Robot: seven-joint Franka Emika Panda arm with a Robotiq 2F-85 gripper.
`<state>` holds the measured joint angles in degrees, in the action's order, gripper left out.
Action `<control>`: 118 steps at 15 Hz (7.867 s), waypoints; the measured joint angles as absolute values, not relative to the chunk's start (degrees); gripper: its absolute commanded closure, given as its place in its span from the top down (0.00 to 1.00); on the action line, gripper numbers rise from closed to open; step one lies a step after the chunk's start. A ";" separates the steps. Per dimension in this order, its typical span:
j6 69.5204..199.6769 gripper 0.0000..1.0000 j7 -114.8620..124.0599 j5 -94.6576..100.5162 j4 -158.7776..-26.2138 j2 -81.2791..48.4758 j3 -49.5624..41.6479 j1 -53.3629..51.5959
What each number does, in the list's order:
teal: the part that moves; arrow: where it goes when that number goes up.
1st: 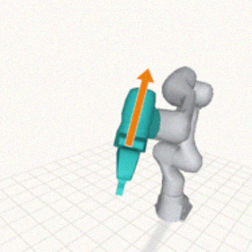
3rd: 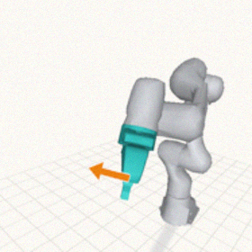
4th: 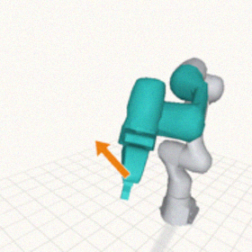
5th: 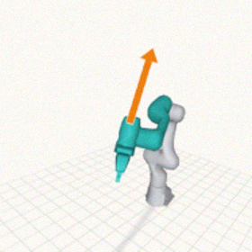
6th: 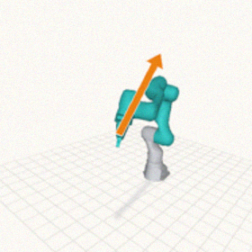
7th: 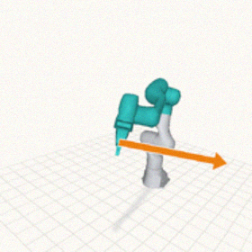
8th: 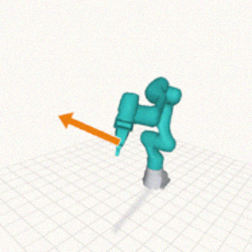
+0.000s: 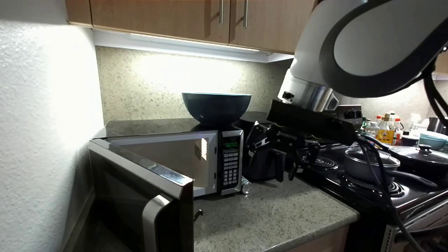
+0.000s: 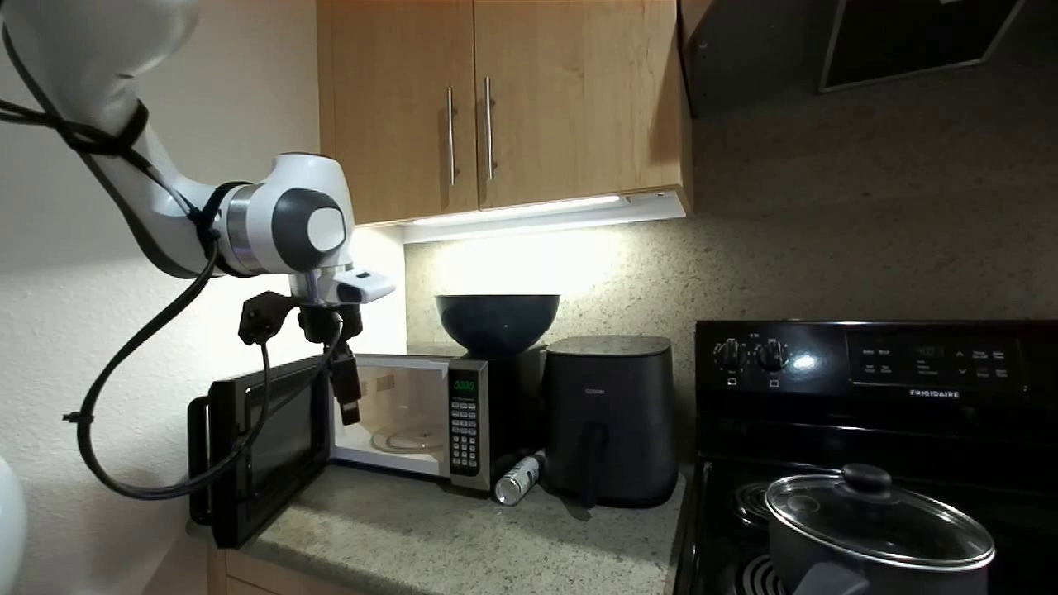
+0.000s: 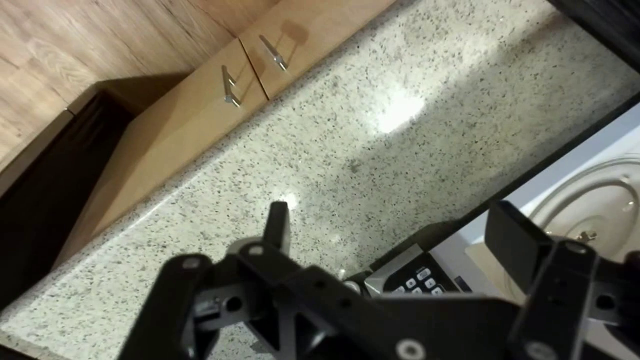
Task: Remove the bowl from the microwave and put it on top of the microwave
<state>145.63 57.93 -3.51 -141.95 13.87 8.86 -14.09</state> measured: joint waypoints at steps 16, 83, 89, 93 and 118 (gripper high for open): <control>139.13 1.00 54.12 -3.88 -143.39 11.84 22.45 -21.57; 142.10 1.00 116.23 75.95 -128.91 1.27 7.77 -21.56; 136.96 1.00 108.71 75.55 -133.49 7.98 8.39 -16.42; 136.34 1.00 107.68 74.64 -133.82 9.36 8.47 -15.07; 158.99 1.00 71.22 20.87 -129.39 -1.77 14.85 -16.17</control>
